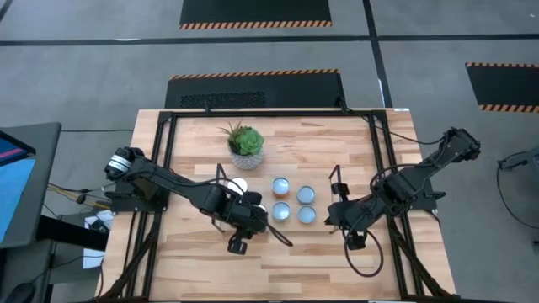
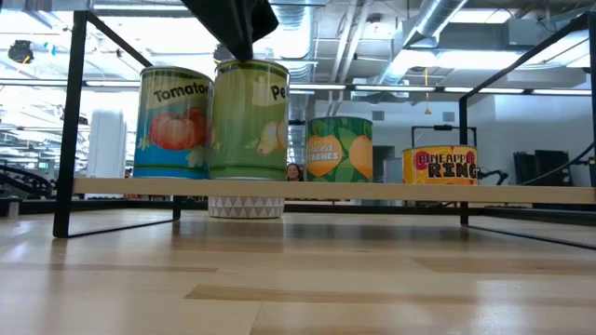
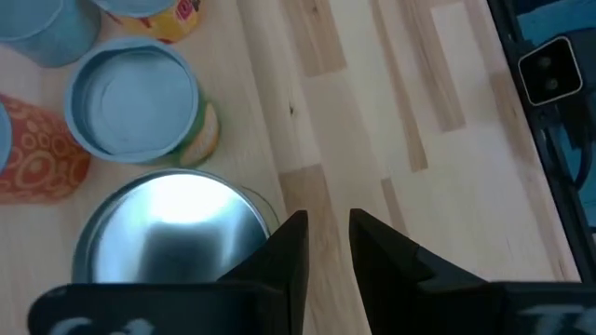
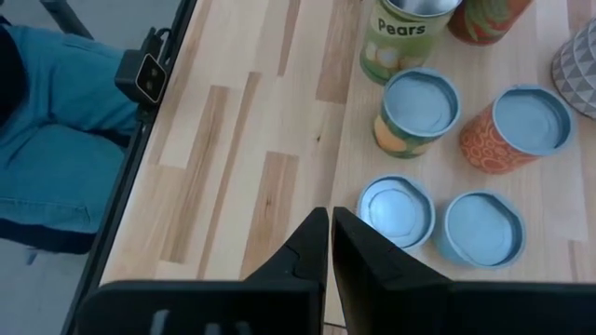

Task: Pick and place cans onto a shelf
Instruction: Adjust the canned pears on the shelf, then return to Home Position

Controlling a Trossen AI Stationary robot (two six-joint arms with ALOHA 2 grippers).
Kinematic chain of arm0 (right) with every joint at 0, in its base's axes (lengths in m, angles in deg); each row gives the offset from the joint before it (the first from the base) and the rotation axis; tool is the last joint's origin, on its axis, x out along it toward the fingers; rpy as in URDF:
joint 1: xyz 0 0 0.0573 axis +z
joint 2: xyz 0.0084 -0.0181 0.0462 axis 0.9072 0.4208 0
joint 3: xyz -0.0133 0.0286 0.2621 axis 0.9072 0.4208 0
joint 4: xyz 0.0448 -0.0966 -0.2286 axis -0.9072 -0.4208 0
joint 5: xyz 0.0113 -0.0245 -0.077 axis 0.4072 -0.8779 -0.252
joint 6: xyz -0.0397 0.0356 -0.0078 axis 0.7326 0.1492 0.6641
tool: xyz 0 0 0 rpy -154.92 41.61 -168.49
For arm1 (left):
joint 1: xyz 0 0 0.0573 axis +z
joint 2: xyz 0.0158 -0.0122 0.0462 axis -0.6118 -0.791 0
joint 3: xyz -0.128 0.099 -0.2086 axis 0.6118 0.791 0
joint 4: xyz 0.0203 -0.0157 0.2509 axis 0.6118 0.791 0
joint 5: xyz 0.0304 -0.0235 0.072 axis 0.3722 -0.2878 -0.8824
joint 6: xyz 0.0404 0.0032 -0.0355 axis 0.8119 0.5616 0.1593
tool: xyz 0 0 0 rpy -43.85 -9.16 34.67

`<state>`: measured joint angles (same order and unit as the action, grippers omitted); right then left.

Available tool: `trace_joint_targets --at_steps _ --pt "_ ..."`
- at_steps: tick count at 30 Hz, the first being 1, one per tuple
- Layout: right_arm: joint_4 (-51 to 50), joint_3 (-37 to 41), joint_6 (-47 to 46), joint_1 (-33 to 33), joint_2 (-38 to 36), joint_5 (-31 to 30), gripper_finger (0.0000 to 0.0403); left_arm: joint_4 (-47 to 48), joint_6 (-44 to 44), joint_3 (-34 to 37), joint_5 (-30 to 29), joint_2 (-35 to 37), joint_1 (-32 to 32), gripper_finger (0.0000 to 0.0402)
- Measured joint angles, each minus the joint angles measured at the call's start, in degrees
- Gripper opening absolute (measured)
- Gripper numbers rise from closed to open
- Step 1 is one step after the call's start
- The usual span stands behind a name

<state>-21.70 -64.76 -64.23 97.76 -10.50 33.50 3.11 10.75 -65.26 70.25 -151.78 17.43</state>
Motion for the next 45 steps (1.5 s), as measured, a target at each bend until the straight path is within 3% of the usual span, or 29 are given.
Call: trace_joint_targets --at_steps 26,31,36,39,42,45 --pt "0.0 0.0 0.0 0.0 0.0 -0.1 0.0043 3.7 1.2 -0.1 0.1 0.0 2.2 0.0068" --pt "0.7 0.0 -1.1 0.0 0.0 0.1 0.0043 14.9 0.6 -8.1 1.0 0.1 0.9 0.0068" --pt "1.3 0.1 1.7 0.0 -1.5 1.8 0.0043 33.8 -0.1 -21.6 1.2 0.3 -0.2 0.0068" --pt "1.6 0.1 6.5 -0.3 -4.6 5.8 0.0043 40.4 -3.1 -26.6 -3.3 0.8 -1.7 0.0068" --pt "4.5 1.2 14.8 -0.9 -9.1 10.4 0.0043 41.9 -2.0 -27.3 -10.9 3.9 -3.1 0.0068" --pt "8.8 8.4 15.8 -1.1 -15.3 11.4 0.0043 40.4 -3.0 -23.7 -11.9 9.6 -3.5 0.0068"
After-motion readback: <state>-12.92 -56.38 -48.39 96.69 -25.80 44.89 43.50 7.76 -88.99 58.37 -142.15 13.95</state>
